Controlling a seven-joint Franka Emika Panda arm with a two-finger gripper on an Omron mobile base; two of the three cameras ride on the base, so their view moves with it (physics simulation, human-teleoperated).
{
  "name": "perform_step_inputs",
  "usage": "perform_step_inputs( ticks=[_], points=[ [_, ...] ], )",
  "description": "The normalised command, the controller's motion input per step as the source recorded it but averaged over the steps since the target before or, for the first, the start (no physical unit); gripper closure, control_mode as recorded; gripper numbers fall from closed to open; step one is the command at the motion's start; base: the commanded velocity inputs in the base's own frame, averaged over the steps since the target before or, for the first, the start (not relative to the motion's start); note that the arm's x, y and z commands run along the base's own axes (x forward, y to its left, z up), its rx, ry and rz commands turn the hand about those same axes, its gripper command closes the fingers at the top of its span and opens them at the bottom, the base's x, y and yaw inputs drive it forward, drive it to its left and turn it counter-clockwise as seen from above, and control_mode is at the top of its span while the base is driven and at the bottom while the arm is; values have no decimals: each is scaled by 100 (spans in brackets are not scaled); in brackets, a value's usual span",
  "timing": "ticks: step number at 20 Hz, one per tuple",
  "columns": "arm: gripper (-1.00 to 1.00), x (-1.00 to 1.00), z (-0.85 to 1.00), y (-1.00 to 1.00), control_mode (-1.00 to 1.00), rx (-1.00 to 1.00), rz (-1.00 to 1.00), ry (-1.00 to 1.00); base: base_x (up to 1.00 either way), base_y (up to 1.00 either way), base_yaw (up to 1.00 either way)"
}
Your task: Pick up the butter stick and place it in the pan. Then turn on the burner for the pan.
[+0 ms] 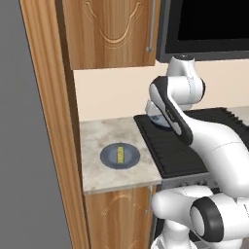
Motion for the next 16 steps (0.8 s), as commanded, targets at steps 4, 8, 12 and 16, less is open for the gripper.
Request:
perform_step_inputs(
  ticks=[4,8,12,16],
  points=[
    [-100,0,0,0,100,0,0,0,23,43,0],
    [-100,0,0,0,100,0,0,0,30,18,0],
    [-100,0,0,0,100,0,0,0,36,10,0],
    [-100,0,0,0,100,0,0,0,37,15,0]
  ],
)
